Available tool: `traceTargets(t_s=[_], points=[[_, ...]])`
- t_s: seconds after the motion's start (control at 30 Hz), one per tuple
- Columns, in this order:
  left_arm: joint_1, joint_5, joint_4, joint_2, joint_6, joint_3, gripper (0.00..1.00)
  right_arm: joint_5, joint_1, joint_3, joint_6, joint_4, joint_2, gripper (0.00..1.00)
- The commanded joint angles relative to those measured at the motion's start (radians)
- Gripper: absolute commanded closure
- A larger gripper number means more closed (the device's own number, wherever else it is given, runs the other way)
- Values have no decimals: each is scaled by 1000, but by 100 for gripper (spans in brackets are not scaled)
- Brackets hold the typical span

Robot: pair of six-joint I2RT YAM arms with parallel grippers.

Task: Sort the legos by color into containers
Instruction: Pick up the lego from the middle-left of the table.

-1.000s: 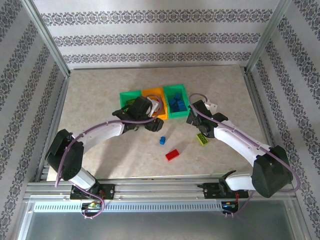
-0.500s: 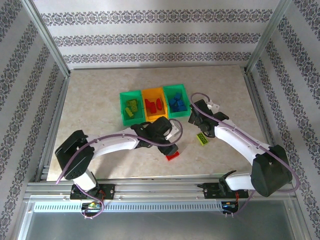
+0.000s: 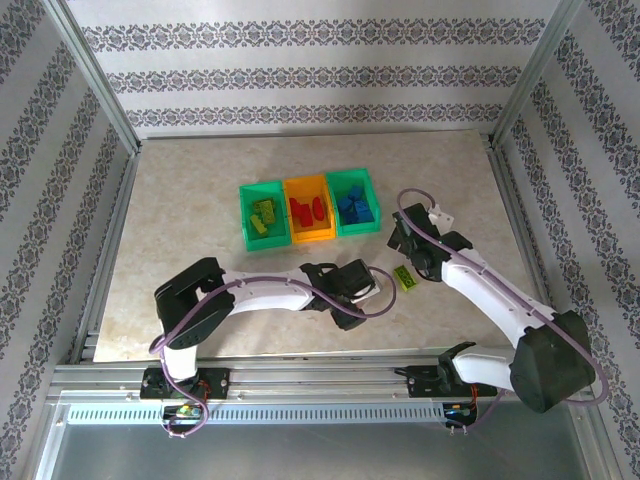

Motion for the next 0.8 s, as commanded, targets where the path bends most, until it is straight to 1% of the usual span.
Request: traceTargets(t_s=[0.0, 0.07, 0.1, 0.4, 0.53, 0.7, 0.77], points=[[-10, -70, -61, 21, 14, 33, 26, 19, -13, -24, 14, -8, -29, 2], [-9, -76, -69, 32, 14, 39, 26, 19, -17, -29, 14, -6, -32, 2], [-9, -76, -73, 38, 14, 42, 27, 17, -17, -31, 15, -6, -34, 2], [-10, -42, -74, 67, 1, 33, 46, 10, -24, -38, 21, 5, -22, 2], [-10, -33, -77, 66, -6, 31, 58, 1, -24, -33, 22, 11, -10, 2], [-8, -33, -85, 63, -8, 36, 66, -2, -24, -28, 21, 13, 1, 2], [-8, -34, -85, 55, -11, 39, 68, -2, -24, -28, 20, 13, 0, 2]])
